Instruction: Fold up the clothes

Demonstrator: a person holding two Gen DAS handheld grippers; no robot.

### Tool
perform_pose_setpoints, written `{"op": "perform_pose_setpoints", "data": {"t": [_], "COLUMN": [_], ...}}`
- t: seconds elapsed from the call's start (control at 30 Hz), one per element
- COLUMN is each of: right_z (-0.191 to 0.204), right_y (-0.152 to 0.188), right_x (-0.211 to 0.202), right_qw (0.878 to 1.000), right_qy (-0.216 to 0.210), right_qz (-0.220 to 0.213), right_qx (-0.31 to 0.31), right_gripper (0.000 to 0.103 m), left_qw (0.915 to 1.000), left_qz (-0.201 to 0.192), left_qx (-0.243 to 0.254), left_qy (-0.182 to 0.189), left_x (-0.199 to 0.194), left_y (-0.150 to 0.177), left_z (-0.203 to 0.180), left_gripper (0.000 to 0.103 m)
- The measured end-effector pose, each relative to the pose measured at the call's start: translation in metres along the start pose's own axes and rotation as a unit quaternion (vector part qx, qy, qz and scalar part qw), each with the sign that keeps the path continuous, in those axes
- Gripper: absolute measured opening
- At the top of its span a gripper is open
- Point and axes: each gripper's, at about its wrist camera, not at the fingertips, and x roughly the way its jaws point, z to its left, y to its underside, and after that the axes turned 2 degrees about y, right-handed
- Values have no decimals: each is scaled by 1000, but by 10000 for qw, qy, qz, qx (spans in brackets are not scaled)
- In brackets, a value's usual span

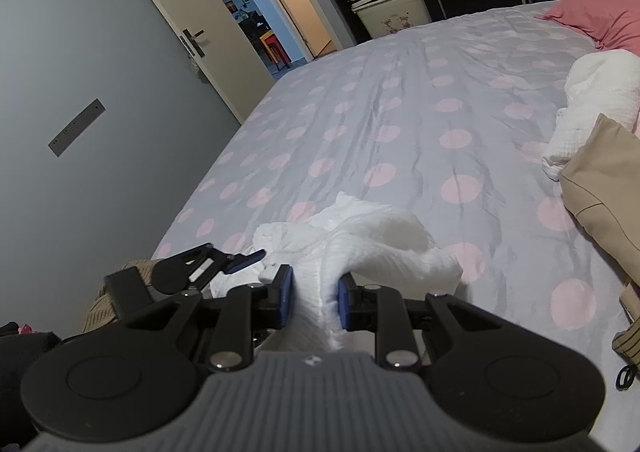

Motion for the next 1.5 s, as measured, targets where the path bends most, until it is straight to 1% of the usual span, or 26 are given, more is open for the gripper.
{"op": "perform_pose_setpoints", "data": {"t": [0.1, 0.17, 0.23, 0.27, 0.33, 0.37, 0.43, 0.5, 0.53, 0.6, 0.67, 0.73, 0.83, 0.93, 1.03, 1.1, 1.13, 1.17, 1.23, 1.27, 1.3, 1.37, 1.43, 1.5], "right_z": [-1, -3, -4, -5, -6, -7, -10, -13, -14, -15, -14, -13, -13, -13, -8, -3, -2, -1, -1, -1, -2, -9, -16, -20], "right_y": [1, 2, 1, 1, 0, 0, 1, 0, 0, -3, -6, -9, -13, -17, -17, -15, -14, -15, -15, -16, -16, -14, -8, 1], "right_x": [-2, -3, -4, -5, -7, -8, -11, -14, -16, -21, -27, -32, -42, -57, -73, -79, -78, -72, -59, -53, -45, -19, 4, 28], "right_qw": [10000, 10000, 10000, 10000, 10000, 10000, 9999, 9998, 9997, 9992, 9980, 9964, 9934, 9873, 9765, 9698, 9690, 9724, 9785, 9812, 9842, 9921, 9961, 9962], "right_qy": [-7, 1, 14, 19, 30, 39, 68, 100, 125, 207, 312, 399, 489, 338, 137, 34, 20, 67, 161, 207, 279, 444, 517, 630], "right_qz": [0, -1, -14, -27, -53, -67, -104, -159, -203, -351, -531, -710, -988, -1513, -2077, -2329, -2347, -2195, -1888, -1734, -1547, -966, -448, 19], "right_qx": [2, 18, 37, 45, 58, 60, 68, 80, 75, 13, -120, -239, -316, -346, -552, -721, -777, -790, -814, -825, -811, -664, -560, -597], "right_gripper": [26, 26, 26, 26, 26, 26, 26, 26, 26, 26, 26, 26, 26, 26, 26, 26, 26, 26, 28, 28, 28, 28, 28, 28], "left_qw": [9999, 9999, 9997, 9996, 9992, 9990, 9989, 9986, 9975, 9931, 9873, 9821, 9761, 9698, 9606, 9526, 9477, 9446, 9467, 9491, 9526, 9585, 9609, 9622], "left_qz": [-61, -111, -167, -200, -152, -101, -45, -169, -256, -503, -807, -1087, -1373, -1644, -2039, -2299, -2420, -2477, -2284, -2106, -1843, -1257, -749, -369], "left_qx": [143, 112, -44, -122, -300, -350, -379, -476, -640, -1050, -1357, -1532, -1672, -1773, -1882, -1993, -2082, -2155, -2261, -2316, -2368, -2412, -2394, -2319], "left_qy": [8, 63, 156, 176, 204, 242, 266, 167, 164, 167, 153, 149, 224, 306, 138, 42, 22, 17, 209, 341, 503, 856, 1174, 1380], "left_x": [5, 7, 7, 6, 5, 4, 0, -10, -15, -29, -44, -59, -77, -95, -114, -127, -133, -137, -136, -132, -125, -105, -83, -64], "left_y": [0, 0, -2, -2, -5, -8, -13, -20, -23, -30, -37, -42, -47, -48, -48, -46, -45, -44, -43, -42, -39, -30, -20, -10], "left_z": [-5, -6, -4, -2, 1, 4, 12, 22, 31, 51, 69, 81, 91, 96, 103, 110, 113, 118, 122, 124, 126, 124, 119, 111], "left_gripper": [41, 29, 26, 23, 20, 15, 13, 11, 9, 9, 8, 8, 8, 8, 8, 8, 8, 8, 8, 8, 8, 8, 8, 8]}}
